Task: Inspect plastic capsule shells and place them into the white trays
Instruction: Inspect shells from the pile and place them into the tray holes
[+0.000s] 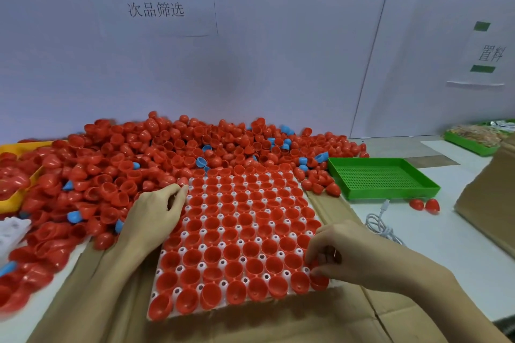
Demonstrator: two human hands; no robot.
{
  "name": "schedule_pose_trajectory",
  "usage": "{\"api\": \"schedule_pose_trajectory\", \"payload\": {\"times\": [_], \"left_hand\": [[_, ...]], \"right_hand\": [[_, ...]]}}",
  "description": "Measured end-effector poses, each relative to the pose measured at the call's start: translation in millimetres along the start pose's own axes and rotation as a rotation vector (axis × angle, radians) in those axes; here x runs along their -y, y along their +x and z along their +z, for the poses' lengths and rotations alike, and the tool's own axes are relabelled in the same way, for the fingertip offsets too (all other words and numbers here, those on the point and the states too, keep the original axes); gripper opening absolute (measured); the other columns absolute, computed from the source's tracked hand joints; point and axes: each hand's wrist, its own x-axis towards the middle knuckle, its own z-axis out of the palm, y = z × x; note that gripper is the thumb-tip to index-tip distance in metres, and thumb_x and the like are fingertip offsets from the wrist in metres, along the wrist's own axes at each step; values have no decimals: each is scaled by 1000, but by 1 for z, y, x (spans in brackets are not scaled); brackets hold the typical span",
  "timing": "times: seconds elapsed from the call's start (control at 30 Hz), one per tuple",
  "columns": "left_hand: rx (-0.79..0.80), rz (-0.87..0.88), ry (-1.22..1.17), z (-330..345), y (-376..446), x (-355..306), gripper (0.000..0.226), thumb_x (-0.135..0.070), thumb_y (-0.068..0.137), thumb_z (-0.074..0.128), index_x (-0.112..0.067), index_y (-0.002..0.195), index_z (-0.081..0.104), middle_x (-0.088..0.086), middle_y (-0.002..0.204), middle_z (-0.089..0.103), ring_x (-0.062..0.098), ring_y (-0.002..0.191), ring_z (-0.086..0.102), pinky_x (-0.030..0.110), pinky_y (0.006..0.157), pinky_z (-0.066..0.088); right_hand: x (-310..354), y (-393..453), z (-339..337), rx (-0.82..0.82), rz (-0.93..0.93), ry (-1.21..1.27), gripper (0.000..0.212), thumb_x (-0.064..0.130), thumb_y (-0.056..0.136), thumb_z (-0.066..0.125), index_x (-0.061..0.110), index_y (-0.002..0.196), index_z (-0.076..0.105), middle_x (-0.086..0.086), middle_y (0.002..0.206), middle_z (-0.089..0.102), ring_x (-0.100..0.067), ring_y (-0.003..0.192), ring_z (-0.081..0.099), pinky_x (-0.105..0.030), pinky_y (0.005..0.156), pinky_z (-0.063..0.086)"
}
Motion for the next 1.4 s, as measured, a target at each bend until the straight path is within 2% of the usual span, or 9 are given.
{"api": "schedule_pose_trajectory", "payload": {"times": [0.3, 0.57, 0.73, 0.83, 0.9, 1.0, 1.13, 1.23, 1.4], "left_hand": [[29, -12, -7, -2, 0, -2, 35, -34, 107, 55, -25, 76, 68, -8, 56, 65, 11, 50, 62, 41, 56, 57], [41, -21, -31, 0, 1, 3, 32, -33, 106, 55, -28, 77, 70, -10, 60, 68, 11, 53, 65, 37, 58, 58], [55, -28, -47, -1, 3, 2, 34, -32, 106, 55, -27, 76, 70, -8, 60, 68, 13, 52, 64, 41, 58, 58], [60, -29, -68, -2, 2, 1, 33, -32, 106, 56, -27, 76, 69, -7, 59, 68, 13, 51, 63, 38, 56, 57], [64, -32, -79, -1, 2, 0, 33, -33, 106, 55, -28, 75, 69, -7, 59, 67, 15, 51, 63, 39, 55, 56], [69, -35, -91, -1, 3, 1, 34, -33, 106, 55, -26, 75, 69, -6, 59, 68, 17, 50, 63, 42, 56, 56], [71, -24, -98, -1, 4, 3, 32, -32, 105, 56, -27, 77, 70, -7, 56, 65, 18, 48, 61, 36, 51, 54], [91, -18, -101, -1, 4, 5, 33, -33, 105, 55, -28, 75, 68, -6, 56, 64, 18, 49, 61, 34, 51, 52], [115, -17, -115, -3, 6, 7, 35, -37, 105, 54, -25, 75, 68, -4, 56, 64, 20, 50, 60, 36, 52, 52]], "right_hand": [[-2, 8, -4, 77, -2, 18, 11, 29, 94, 79, 28, 105, 78, 24, 80, 62, 16, 82, 60, -5, 71, 45], [-18, 23, -30, 94, -21, 205, 16, 39, 92, 79, 29, 104, 80, 14, 89, 77, 1, 79, 72, -15, 71, 57], [-46, 74, -44, -123, 12, 240, 16, 32, 101, 69, 20, 96, 78, 6, 76, 75, -5, 66, 70, -20, 64, 55], [-61, 112, -38, -320, 40, 291, 12, 29, 102, 69, 24, 93, 75, 7, 75, 74, -5, 68, 70, -18, 66, 53], [-71, 142, -31, -456, 84, 248, 4, 28, 102, 68, 28, 103, 72, 12, 87, 71, -3, 76, 67, -23, 74, 55], [-86, 186, -24, -548, 132, 134, 26, 27, 103, 65, 23, 129, 64, 6, 107, 62, -8, 91, 60, -30, 88, 53], [-92, 234, -22, -503, 155, 1, 43, 30, 105, 61, 27, 147, 53, -3, 125, 55, -18, 105, 58, -33, 92, 51], [-95, 260, -23, -439, 286, -82, 42, 34, 101, 67, 22, 141, 62, -6, 132, 63, -27, 120, 62, -44, 101, 54], [-98, 276, -19, -363, 410, -43, 33, 32, 98, 72, 10, 123, 72, -9, 121, 73, -26, 109, 69, -37, 93, 57]]}}
